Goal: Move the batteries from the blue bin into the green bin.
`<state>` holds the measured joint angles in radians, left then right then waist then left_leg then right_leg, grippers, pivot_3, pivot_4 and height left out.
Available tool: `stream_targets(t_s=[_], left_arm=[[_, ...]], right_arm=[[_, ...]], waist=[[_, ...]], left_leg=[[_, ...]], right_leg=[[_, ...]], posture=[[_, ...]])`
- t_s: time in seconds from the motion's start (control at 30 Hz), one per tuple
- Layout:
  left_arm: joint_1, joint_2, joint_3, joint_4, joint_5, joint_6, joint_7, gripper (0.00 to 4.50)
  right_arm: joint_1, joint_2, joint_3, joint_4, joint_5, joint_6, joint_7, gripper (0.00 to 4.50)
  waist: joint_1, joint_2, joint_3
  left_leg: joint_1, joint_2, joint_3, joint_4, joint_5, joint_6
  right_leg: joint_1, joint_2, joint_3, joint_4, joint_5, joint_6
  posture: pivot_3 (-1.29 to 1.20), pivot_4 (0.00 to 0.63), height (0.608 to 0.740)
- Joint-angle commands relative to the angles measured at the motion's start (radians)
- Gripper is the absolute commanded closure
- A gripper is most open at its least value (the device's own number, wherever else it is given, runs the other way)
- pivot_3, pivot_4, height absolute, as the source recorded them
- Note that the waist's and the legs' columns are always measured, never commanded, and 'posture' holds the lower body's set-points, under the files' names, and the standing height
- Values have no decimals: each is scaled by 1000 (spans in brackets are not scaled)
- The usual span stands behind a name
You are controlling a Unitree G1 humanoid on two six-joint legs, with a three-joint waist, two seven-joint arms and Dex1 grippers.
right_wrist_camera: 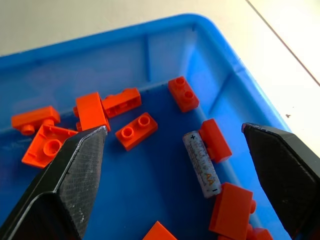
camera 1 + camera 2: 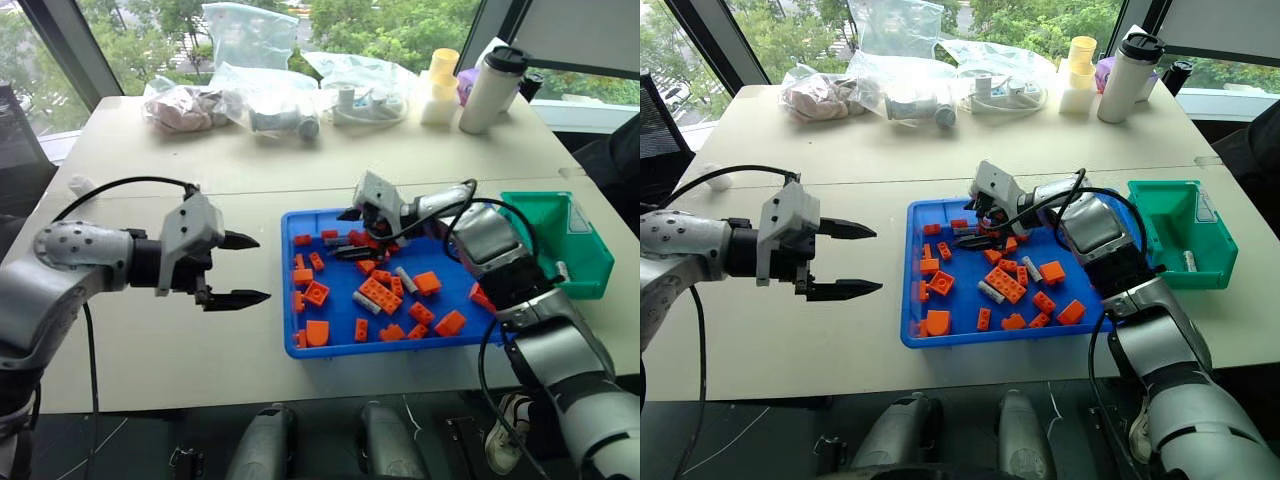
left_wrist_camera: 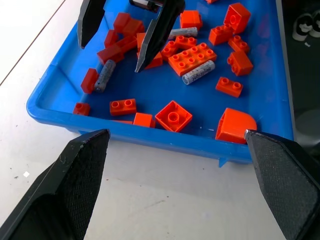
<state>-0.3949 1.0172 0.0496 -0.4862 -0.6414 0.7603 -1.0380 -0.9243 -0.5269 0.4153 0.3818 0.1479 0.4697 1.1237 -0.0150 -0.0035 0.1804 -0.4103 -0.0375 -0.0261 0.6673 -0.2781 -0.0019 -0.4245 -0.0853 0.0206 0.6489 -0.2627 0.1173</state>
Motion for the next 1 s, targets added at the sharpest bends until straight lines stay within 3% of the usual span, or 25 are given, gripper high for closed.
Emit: stream_targets(t_s=[0.03, 0.37, 0.47, 0.7, 0.87, 1.0], left_arm=[[0, 2, 29, -21, -2, 4, 18, 0], [4, 1, 16, -25, 3, 2, 41, 0], [-1, -13, 7, -17, 18, -11, 58, 0], [-2, -24, 3, -18, 25, -8, 62, 0], [7, -19, 5, -23, 24, -7, 54, 0], [-18, -50, 3, -3, 21, -19, 67, 0]], right_arm=[[-51, 26, 3, 42, -44, -36, 22, 18], [-97, 111, 11, 203, -156, -44, -9, 18], [-92, 127, 21, 210, -184, -23, -8, 853], [-88, 143, 17, 194, -213, -13, -8, 4352], [-78, 118, -6, 123, -205, -13, 2, 4456], [-69, 54, -119, -31, -140, 64, -11, 4456]], waist=[[-2, 0, 0], [-5, 0, 0], [-4, 0, 0], [-5, 0, 0], [-5, 0, 0], [0, 0, 0]], left_leg=[[0, 0, 0, 0, 0, 0], [0, 1, 0, 0, 1, -1], [0, 1, 0, 0, 1, -2], [0, 1, 0, 0, 1, -2], [0, 1, 0, 0, 1, -2], [0, 1, 0, 0, 1, -2]], right_leg=[[0, 0, 0, 0, 0, 0], [-1, 1, 0, 0, 0, 0], [-1, 1, 0, 0, 0, 0], [-1, 1, 0, 0, 0, 0], [-1, 1, 0, 0, 0, 0], [-1, 1, 0, 0, 0, 0]], posture=[[0, 150, 740], [0, 150, 740], [0, 150, 740], [0, 150, 740], [0, 150, 740], [0, 150, 740]])
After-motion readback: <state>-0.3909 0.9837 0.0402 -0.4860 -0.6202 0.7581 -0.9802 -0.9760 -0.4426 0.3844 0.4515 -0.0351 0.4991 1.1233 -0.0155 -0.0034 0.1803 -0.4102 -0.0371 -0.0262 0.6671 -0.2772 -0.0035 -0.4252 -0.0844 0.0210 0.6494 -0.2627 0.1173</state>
